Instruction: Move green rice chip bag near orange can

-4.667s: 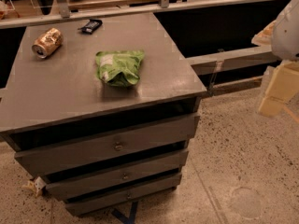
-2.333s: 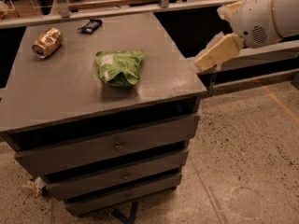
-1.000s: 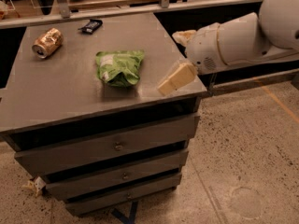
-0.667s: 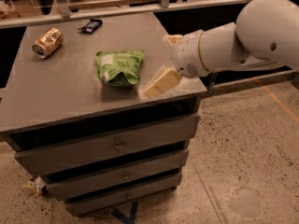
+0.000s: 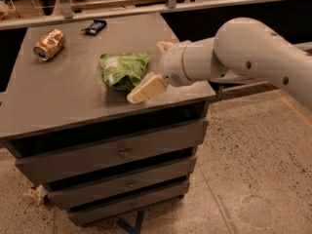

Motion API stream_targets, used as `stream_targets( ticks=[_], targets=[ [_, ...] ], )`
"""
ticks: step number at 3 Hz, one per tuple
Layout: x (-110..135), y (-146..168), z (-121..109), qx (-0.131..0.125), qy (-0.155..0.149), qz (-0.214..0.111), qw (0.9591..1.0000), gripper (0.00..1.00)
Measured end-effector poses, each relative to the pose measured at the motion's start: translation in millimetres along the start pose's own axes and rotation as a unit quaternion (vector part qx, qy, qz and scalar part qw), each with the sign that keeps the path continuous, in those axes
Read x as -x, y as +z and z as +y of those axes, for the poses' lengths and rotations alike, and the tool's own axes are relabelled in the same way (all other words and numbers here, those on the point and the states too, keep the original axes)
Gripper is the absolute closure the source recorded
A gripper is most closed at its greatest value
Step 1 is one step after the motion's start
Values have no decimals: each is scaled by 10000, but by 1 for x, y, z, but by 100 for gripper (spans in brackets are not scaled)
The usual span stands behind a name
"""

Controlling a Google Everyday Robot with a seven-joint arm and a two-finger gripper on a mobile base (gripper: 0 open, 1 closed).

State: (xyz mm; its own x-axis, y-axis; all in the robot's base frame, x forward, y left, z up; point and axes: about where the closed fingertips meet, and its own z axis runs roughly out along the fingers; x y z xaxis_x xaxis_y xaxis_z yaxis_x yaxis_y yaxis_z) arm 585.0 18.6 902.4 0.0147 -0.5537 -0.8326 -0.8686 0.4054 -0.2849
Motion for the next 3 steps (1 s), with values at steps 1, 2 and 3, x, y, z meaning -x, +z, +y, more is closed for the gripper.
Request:
stream_targets(
  ticks=[1,2,3],
  targets=[
    [0,24,0,-76,91,-81,9999,0],
    [-2,40,1,-102,150,-112,9998,0],
    [-4,52,4,-78,170,-138,9997,18]
  ],
)
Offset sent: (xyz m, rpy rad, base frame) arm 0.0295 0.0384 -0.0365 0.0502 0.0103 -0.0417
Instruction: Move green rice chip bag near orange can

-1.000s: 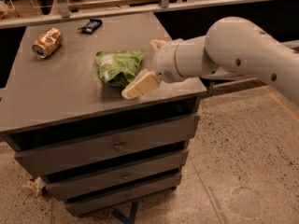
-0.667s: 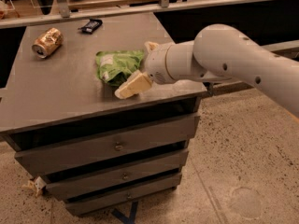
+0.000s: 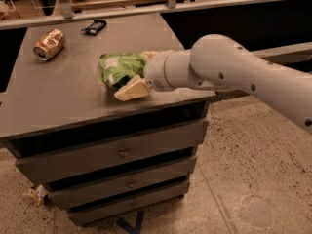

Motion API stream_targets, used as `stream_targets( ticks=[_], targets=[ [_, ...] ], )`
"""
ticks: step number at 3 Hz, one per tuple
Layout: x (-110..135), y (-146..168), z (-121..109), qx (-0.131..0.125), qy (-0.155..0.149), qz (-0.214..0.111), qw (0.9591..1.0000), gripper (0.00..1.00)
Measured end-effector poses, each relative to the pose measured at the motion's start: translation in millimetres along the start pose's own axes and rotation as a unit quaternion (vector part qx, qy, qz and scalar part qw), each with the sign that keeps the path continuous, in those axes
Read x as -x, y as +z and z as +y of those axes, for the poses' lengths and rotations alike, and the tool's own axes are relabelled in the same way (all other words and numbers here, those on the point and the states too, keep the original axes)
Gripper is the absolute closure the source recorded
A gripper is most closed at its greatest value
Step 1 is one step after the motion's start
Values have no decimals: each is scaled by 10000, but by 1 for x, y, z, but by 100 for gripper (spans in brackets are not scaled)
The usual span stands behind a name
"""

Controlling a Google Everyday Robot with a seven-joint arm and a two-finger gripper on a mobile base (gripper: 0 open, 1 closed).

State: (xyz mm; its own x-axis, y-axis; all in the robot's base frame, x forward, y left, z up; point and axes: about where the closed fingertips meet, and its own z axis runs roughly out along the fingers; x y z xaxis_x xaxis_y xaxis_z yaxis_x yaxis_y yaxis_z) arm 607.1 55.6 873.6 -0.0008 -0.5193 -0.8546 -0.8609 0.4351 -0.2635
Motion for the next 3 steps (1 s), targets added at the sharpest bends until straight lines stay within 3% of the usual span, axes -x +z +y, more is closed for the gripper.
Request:
stream_targets(
  ticks=[2,3],
  targets=[
    [1,11,3,87,-39,-92,9999,65],
    [10,14,-6,-20,126,-267,9996,88]
  ],
)
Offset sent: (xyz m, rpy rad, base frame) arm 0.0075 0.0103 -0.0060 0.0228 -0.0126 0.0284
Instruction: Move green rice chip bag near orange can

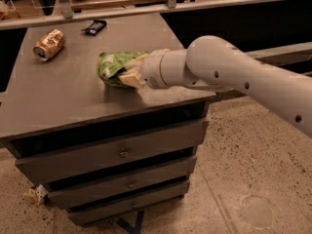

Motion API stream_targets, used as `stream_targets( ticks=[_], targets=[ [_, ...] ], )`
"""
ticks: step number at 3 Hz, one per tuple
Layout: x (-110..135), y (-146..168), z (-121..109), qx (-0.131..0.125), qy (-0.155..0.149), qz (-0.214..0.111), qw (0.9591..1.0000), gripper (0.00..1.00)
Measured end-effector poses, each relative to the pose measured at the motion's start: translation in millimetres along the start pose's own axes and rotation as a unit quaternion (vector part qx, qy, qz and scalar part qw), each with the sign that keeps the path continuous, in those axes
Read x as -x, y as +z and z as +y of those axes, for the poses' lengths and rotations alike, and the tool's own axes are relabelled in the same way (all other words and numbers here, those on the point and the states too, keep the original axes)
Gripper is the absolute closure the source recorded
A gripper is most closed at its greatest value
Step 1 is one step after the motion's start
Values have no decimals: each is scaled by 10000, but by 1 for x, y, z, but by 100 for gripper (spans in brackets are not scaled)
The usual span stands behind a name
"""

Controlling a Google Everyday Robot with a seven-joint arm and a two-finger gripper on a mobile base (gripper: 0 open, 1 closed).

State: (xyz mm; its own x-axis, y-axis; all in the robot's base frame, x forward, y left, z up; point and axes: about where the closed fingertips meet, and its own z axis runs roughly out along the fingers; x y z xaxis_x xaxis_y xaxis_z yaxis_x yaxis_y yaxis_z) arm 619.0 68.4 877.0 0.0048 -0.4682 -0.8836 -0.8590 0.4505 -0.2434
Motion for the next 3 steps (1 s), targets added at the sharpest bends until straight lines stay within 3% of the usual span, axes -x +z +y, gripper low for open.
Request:
stream_targets(
  ticks=[1,3],
  targets=[
    [18,6,-19,-149,37,-293,9995,100],
    [56,21,-58,-329,-234,-727,9965,100]
  ],
)
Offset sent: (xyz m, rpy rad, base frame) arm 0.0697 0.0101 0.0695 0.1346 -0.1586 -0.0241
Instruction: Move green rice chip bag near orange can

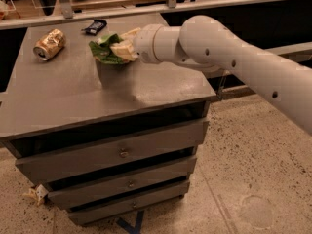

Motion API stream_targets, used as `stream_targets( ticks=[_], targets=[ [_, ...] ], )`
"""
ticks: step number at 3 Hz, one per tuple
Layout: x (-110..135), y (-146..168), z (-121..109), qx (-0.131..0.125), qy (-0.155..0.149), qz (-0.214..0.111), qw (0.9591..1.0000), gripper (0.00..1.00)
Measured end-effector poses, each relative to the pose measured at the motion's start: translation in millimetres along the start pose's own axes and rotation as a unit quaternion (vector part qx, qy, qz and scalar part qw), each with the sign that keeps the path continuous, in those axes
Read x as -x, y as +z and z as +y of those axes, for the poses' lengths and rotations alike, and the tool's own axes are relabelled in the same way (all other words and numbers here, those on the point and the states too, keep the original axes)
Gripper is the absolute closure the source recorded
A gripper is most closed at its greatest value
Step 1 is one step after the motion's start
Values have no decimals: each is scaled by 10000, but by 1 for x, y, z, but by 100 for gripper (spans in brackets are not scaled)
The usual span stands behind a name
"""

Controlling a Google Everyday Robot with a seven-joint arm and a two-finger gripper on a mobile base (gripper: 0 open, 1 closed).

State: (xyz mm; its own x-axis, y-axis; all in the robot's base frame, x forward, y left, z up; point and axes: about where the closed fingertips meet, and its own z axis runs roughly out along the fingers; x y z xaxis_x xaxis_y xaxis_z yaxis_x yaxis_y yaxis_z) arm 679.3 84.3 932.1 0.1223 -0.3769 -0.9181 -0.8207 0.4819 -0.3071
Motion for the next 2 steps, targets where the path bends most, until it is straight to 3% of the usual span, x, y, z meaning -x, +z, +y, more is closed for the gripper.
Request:
stream_targets(
  ticks=[2],
  targets=[
    [24,41,-20,-13,-267,-304,9992,100]
  ],
)
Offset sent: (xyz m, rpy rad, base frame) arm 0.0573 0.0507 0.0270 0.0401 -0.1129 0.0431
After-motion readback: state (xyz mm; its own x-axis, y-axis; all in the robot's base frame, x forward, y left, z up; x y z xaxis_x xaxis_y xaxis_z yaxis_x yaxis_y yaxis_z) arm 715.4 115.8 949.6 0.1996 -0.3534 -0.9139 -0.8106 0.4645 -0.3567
